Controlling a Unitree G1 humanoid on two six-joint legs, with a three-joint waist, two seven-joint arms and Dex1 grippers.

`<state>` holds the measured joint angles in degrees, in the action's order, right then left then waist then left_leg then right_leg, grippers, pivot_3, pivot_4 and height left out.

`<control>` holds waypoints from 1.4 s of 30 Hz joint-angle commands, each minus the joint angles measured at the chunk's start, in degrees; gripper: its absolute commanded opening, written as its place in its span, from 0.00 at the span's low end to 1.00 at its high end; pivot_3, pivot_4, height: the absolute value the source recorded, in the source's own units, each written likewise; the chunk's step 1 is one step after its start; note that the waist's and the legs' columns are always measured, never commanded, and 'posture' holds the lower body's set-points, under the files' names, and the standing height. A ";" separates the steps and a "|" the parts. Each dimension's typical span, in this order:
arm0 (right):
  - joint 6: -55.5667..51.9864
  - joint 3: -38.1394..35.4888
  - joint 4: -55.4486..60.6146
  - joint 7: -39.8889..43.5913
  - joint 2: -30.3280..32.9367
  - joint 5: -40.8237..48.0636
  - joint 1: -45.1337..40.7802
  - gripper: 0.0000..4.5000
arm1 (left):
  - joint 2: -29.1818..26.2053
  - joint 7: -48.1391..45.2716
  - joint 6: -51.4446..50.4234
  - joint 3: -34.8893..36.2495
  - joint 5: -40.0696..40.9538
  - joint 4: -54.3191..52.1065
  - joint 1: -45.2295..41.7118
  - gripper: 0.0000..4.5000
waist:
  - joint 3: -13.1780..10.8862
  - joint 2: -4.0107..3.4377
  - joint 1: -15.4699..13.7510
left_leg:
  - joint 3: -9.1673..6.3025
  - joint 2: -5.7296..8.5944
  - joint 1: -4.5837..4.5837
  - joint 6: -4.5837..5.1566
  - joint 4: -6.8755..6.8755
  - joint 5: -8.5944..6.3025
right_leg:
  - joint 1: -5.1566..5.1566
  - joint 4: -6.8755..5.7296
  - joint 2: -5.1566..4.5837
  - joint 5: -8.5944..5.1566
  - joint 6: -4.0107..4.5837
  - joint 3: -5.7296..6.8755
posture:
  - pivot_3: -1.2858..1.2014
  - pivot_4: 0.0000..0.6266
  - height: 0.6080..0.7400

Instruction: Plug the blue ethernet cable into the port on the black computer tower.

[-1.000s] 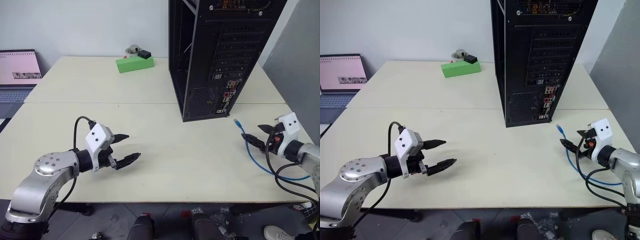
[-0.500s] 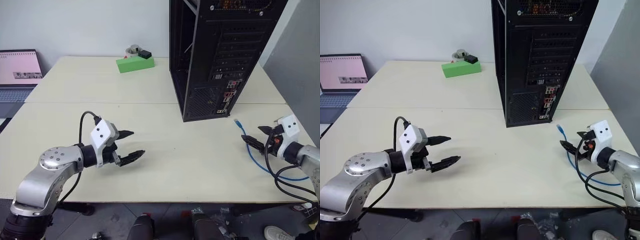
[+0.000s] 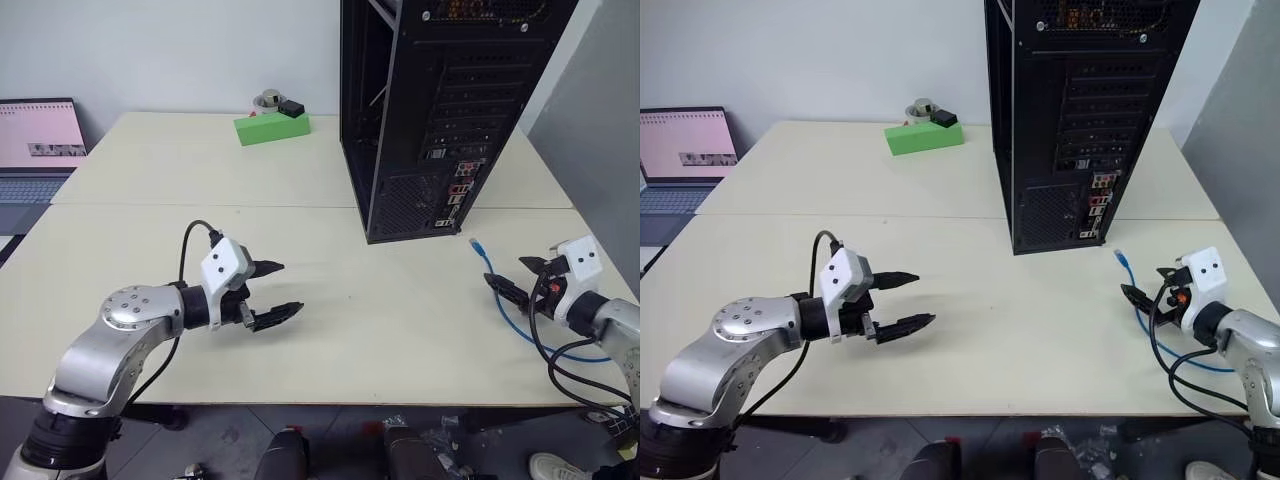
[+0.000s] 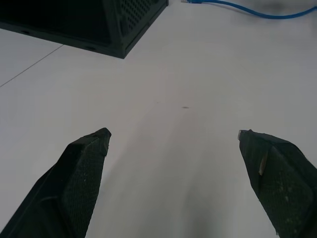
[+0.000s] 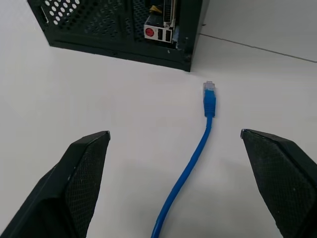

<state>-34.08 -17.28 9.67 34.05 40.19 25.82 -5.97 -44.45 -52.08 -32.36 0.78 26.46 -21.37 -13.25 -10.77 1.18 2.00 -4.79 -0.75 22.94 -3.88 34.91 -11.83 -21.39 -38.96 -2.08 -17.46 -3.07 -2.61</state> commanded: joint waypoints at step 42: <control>13.95 7.85 -22.24 -5.17 -10.42 -12.48 -14.77 0.01 | 9.19 -0.61 8.18 -8.46 -8.53 8.71 -8.71 1.00 | 0.01 -0.01 -0.08 | 0.00 0.01 -0.02 0.00 0.03 0.00 | 0.01 -0.04 0.02 0.01 0.01 -0.02 | 0.52 0.24 1.00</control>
<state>-19.82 -10.08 -17.34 26.47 28.45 12.90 -21.31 -34.63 -52.21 -25.44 -8.77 17.96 -12.35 -21.42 -10.77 1.17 1.92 -4.79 -0.75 22.92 -3.89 34.94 -11.83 -21.39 -39.00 -2.06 -17.45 -3.07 -2.62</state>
